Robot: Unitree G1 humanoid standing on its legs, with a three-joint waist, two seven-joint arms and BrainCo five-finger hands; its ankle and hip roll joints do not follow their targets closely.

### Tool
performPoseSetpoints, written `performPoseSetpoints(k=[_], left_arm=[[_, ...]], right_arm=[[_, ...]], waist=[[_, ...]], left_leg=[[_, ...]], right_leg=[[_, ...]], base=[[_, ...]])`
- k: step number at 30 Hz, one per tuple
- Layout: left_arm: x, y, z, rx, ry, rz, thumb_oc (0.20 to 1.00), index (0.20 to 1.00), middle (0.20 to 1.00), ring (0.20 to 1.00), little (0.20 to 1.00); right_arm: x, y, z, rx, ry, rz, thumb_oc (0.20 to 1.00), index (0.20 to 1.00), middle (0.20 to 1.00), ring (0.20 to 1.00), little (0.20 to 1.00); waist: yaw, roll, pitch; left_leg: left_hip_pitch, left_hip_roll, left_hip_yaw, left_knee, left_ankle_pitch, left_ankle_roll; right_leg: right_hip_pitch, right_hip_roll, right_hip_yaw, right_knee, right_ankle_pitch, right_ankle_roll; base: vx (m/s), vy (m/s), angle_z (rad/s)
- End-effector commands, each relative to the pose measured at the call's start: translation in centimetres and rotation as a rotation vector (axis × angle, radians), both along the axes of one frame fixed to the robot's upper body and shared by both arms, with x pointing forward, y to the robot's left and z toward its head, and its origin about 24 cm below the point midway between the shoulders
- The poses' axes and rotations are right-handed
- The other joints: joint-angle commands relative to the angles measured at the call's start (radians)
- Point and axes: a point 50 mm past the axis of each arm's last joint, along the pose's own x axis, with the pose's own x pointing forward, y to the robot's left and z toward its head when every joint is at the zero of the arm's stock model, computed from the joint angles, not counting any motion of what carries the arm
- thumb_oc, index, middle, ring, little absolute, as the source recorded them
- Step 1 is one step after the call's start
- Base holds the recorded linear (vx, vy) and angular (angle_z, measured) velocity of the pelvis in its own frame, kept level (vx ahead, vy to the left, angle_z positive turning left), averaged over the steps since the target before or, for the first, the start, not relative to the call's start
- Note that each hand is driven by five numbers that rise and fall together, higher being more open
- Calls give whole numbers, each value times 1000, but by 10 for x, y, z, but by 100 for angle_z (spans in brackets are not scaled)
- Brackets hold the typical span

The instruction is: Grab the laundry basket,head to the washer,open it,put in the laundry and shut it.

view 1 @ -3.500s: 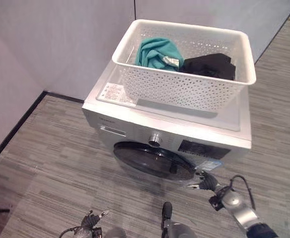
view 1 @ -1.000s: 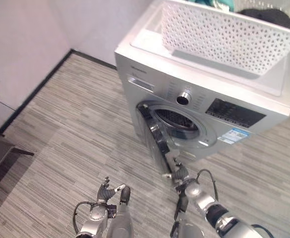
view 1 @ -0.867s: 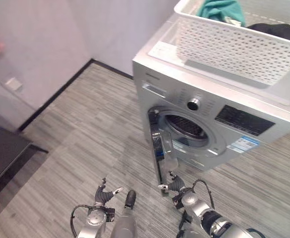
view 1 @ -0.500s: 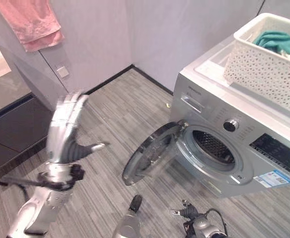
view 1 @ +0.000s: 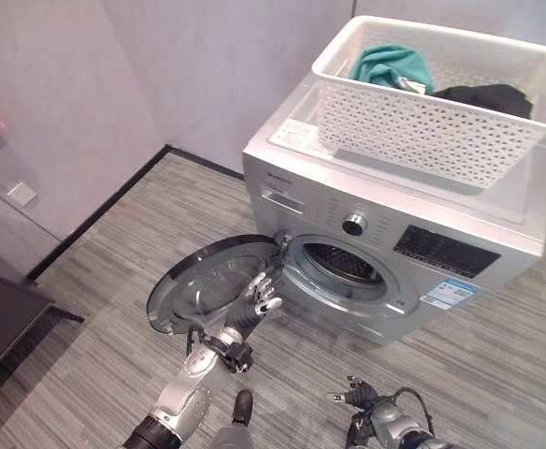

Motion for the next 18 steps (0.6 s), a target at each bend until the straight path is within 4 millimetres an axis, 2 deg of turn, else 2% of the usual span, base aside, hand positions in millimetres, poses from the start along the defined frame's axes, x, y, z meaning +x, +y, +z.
performPoseSetpoints(k=[1,4,7,8,10,13,14,15,17,18], left_arm=[[24,19,20,171,-153,1,1000,1000,1000,1000,1000],[40,43,-1,531,-136,55,1000,1000,1000,1000,1000],[69,87,0,912,-117,132,1000,1000,1000,1000,1000],[80,115,9,1047,-89,182,1000,1000,1000,1000,1000],[96,148,34,1214,-93,229,1000,1000,1000,1000,1000],[112,193,85,1462,-140,280,1000,1000,1000,1000,1000],[117,204,105,1540,-165,308,1000,1000,1000,1000,1000],[117,204,106,1540,-166,309,1000,1000,1000,1000,1000],[124,224,149,1611,-220,417,1000,1000,1000,1000,1000],[125,228,159,1614,-230,457,1000,1000,1000,1000,1000]], right_arm=[[21,3,11,13,-73,31,1000,1000,1000,1000,1000],[27,10,15,24,-107,61,1000,1000,1000,1000,1000],[40,22,23,35,-167,111,1000,1000,1000,1000,1000],[45,25,27,33,-191,130,1000,1000,1000,1000,1000],[53,29,32,31,-230,155,1000,1000,1000,1000,1000],[65,32,43,41,-299,191,1000,1000,1000,1000,1000],[67,32,46,45,-318,194,1000,1000,1000,1000,1000],[67,32,46,45,-319,194,1000,1000,1000,1000,1000],[67,25,47,55,-337,154,1000,1000,1000,1000,1000],[66,24,46,61,-333,139,1000,1000,1000,1000,1000]], waist=[[10,-46,54],[-7,-64,67],[-35,-100,94],[-46,-116,105],[-55,-139,126],[-67,-178,158],[-72,-192,170],[-74,-193,167],[-79,-218,189],[-79,-223,190]], left_leg=[[30,-2,-4,4,-91,31],[18,6,8,4,-89,30],[-10,14,23,4,-76,26],[-30,19,29,5,-66,24],[-50,30,38,8,-60,19],[-75,48,45,15,-49,10],[-84,55,44,17,-45,7],[-89,52,42,18,-42,8],[-113,65,38,20,-36,0],[-118,66,36,20,-35,-1]], right_leg=[[17,-40,19,30,-57,28],[-7,-31,33,32,-55,26],[-57,-21,59,39,-44,26],[-82,-20,69,42,-36,28],[-109,-10,84,44,-26,28],[-132,-2,93,42,-10,33],[-138,0,93,40,-5,35],[-141,-2,91,40,-4,35],[-151,6,86,30,8,41],[-154,6,84,26,11,42]], base=[[-48,30,-17],[-58,19,-6],[-116,3,-16],[-137,-8,-39],[-125,-34,-29],[-80,-47,-28],[-49,-44,-5],[-45,-40,-2],[-52,-58,-3],[-41,-39,4]])
